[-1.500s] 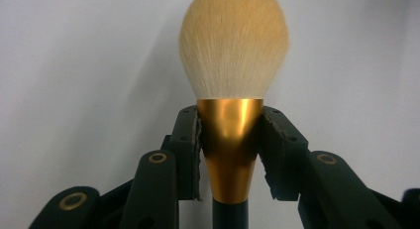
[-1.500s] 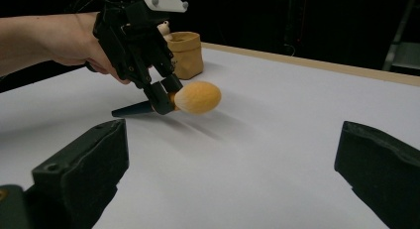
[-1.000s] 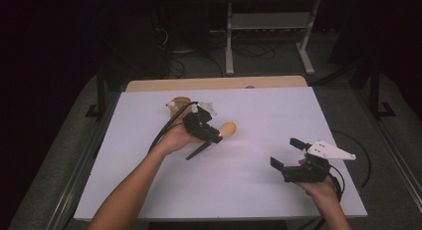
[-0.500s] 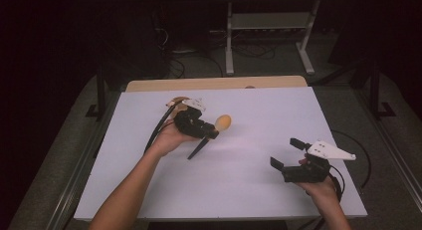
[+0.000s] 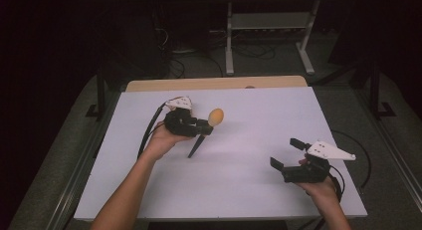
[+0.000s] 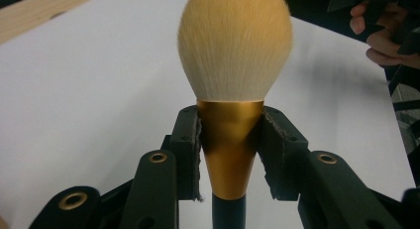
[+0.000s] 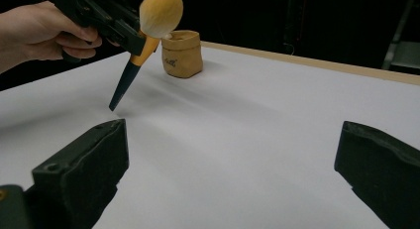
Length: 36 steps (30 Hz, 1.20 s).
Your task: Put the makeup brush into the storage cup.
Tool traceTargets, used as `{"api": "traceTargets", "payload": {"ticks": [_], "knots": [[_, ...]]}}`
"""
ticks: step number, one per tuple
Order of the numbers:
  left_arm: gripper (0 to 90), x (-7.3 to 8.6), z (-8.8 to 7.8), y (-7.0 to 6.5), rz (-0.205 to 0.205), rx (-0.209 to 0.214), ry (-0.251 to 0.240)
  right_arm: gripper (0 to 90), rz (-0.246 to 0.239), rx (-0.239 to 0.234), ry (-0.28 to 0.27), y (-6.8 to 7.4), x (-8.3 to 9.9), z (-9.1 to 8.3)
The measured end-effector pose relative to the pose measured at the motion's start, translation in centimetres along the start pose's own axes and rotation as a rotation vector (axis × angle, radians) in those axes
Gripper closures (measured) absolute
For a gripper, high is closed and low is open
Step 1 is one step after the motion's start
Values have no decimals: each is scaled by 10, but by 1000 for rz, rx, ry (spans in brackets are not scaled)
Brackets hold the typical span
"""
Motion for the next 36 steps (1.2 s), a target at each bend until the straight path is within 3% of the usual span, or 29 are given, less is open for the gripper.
{"api": "traceTargets", "payload": {"ticks": [8,17,36], "knots": [[629,1,-12,0,0,-12,-73,0,-2,2,1,0,0,1],[628,5,-24,2,-3,-21,-117,0,-8,-1,3,0,1,1],[628,-2,-41,6,-25,-40,-232,0,-14,-6,10,2,1,3]]}}
Point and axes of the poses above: each handheld gripper's, and its own axes: z roughly forward along the jaws, x roughly out of its underside, y roughly to its left, the point moved 5 cm from there along z, roughly forward along the jaws, and after that the axes turned 6 degrees about -x, right-handed, at the moved point
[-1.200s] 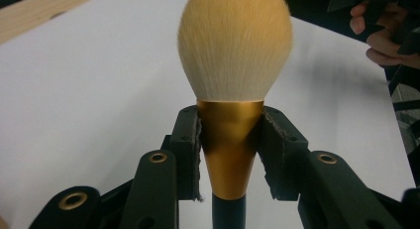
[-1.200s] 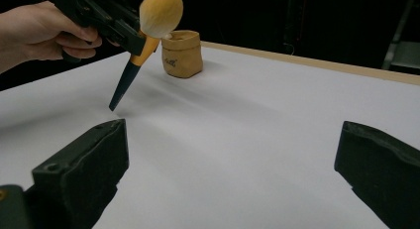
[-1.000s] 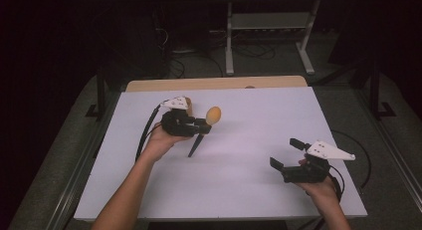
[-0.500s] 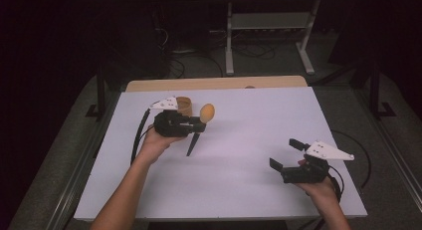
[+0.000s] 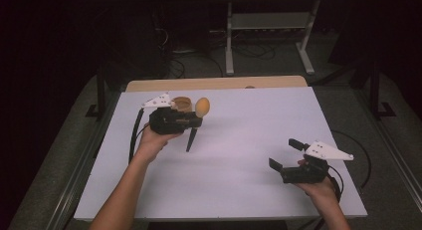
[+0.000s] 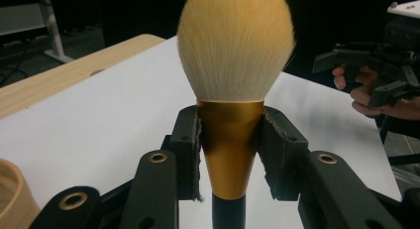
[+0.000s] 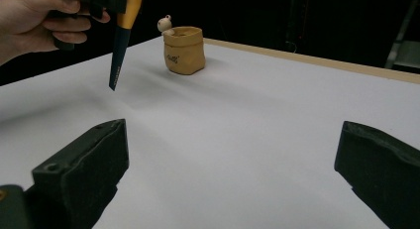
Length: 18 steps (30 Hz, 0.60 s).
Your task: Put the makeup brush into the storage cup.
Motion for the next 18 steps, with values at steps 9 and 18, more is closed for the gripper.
{"api": "traceTargets", "payload": {"ticks": [9,18], "knots": [[628,-4,-10,7,-12,-26,-43,0,0,1,0,0,0,0],[628,-6,-17,12,-19,-53,-67,0,-1,1,0,0,0,0]]}}
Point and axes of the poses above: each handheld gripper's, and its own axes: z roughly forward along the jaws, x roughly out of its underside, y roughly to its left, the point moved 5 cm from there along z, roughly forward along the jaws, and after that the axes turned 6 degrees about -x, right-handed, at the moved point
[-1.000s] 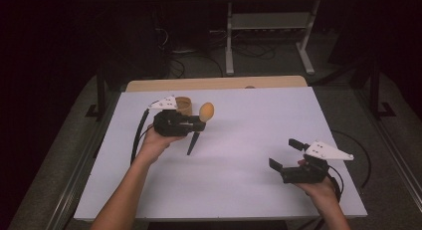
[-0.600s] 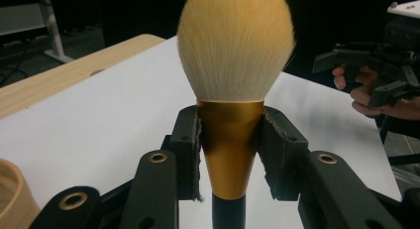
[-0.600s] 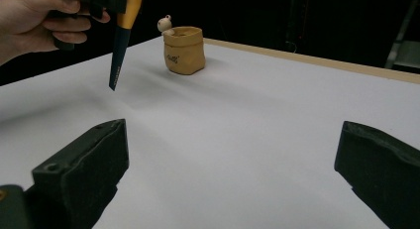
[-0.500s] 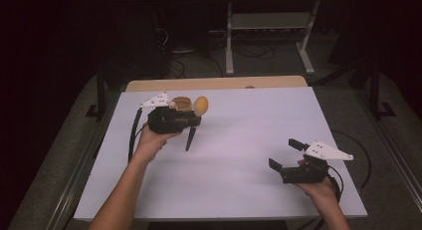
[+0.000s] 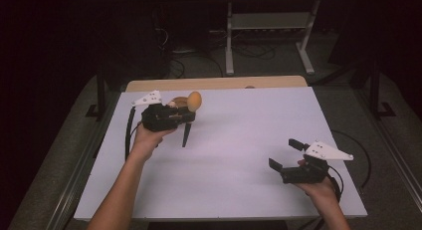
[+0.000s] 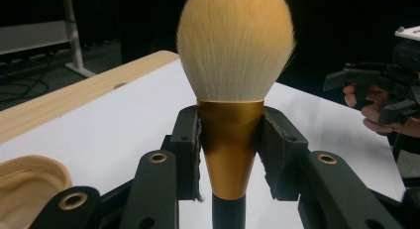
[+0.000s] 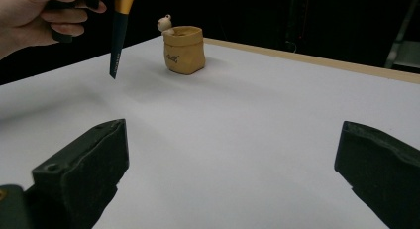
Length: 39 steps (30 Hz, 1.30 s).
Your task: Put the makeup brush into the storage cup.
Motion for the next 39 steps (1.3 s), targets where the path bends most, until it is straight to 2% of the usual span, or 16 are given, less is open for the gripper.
{"api": "traceTargets", "payload": {"ticks": [10,26,39], "knots": [[628,-4,-8,8,2,-52,-24,0,3,-6,5,1,0,1],[628,-12,-9,16,17,-89,-44,0,1,2,-7,0,-1,-1],[628,-24,-7,29,3,-116,-57,0,2,4,-5,-1,-1,-2]]}}
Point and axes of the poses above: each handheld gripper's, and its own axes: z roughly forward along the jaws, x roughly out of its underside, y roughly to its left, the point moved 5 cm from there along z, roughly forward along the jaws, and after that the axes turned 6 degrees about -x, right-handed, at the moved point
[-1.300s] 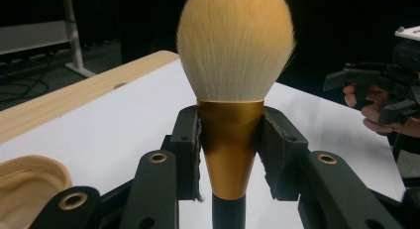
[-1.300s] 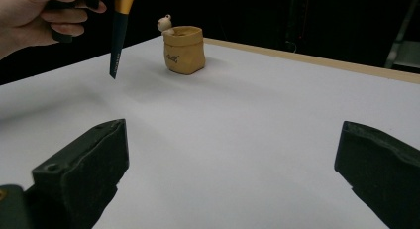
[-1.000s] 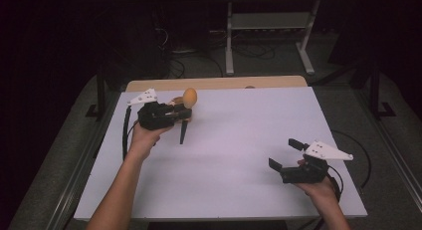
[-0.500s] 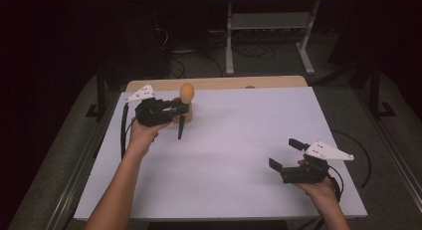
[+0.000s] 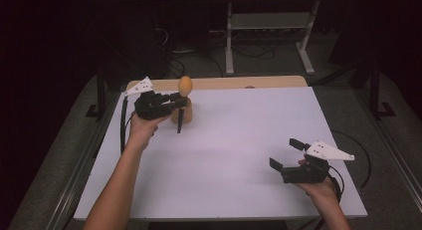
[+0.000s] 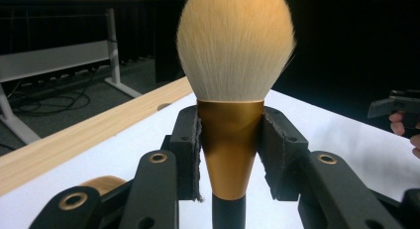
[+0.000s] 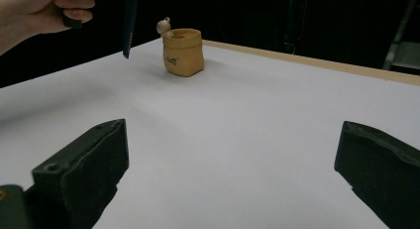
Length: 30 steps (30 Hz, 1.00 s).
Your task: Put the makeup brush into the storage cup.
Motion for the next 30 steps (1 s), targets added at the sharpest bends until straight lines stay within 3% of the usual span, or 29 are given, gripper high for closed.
{"api": "traceTargets", "payload": {"ticks": [30], "knots": [[628,-22,13,23,17,-55,-14,0,9,3,-2,-1,0,-1]]}}
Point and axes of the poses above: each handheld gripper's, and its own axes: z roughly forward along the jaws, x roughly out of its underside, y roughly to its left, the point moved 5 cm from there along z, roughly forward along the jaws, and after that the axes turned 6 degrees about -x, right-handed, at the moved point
